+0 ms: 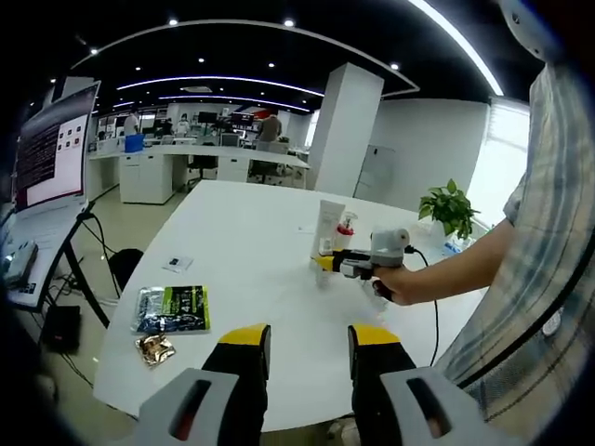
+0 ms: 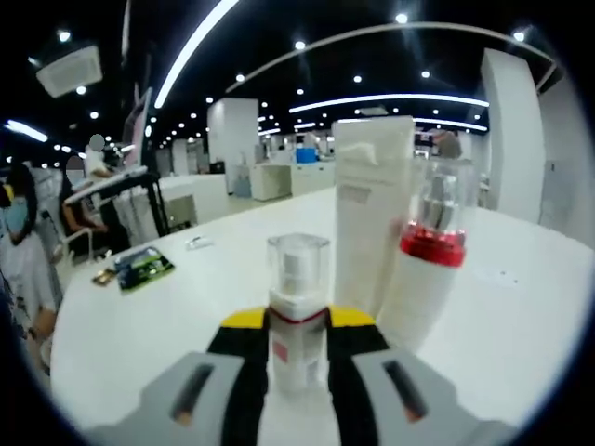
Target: Arrange the skincare products in the storage area until every visible bottle or jar stands upright without overlapping.
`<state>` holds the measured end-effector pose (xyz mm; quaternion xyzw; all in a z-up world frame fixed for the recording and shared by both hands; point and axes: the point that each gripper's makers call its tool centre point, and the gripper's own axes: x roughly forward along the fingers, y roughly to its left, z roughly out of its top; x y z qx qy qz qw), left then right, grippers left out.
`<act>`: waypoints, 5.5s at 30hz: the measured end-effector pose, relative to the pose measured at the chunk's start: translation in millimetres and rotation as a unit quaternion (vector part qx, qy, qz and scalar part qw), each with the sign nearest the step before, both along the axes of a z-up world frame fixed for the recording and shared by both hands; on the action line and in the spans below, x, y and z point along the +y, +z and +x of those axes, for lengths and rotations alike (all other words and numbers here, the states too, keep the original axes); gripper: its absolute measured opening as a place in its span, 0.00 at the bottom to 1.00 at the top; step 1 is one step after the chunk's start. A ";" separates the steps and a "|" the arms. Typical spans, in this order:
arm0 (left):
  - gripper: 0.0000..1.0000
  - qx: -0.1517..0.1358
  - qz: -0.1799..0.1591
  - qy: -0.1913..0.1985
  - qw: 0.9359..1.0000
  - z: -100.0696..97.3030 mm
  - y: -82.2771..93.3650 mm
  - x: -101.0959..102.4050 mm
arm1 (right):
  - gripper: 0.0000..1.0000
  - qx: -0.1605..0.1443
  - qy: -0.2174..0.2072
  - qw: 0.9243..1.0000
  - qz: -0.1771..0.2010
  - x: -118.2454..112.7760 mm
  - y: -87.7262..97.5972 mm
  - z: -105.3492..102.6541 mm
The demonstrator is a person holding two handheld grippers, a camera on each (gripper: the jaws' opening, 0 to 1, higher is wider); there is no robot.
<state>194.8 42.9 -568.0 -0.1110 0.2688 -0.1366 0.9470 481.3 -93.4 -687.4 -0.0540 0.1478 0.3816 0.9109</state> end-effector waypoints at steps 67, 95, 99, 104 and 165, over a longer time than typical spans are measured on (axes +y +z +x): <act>0.31 0.019 -0.006 0.014 1.000 -38.2 -12.5 9.2 | 0.21 0.036 0.002 0.996 -0.085 -8.2 -28.6 10.5; 0.31 0.022 -0.005 0.032 0.999 -24.9 -10.0 27.3 | 0.24 0.106 -0.034 0.989 -0.097 -17.8 -55.1 -6.7; 0.31 0.022 -0.004 0.028 0.999 -17.5 -9.9 25.4 | 0.24 0.108 -0.041 0.989 -0.095 -21.6 -55.3 -4.3; 0.30 0.022 -0.004 0.017 1.000 -11.3 -10.6 21.7 | 0.24 0.108 -0.030 0.989 -0.101 -21.5 -56.2 -10.3; 0.29 0.023 0.000 0.003 1.000 -9.9 -14.6 14.6 | 0.20 0.126 -0.078 0.989 -0.029 -24.5 -34.7 -3.9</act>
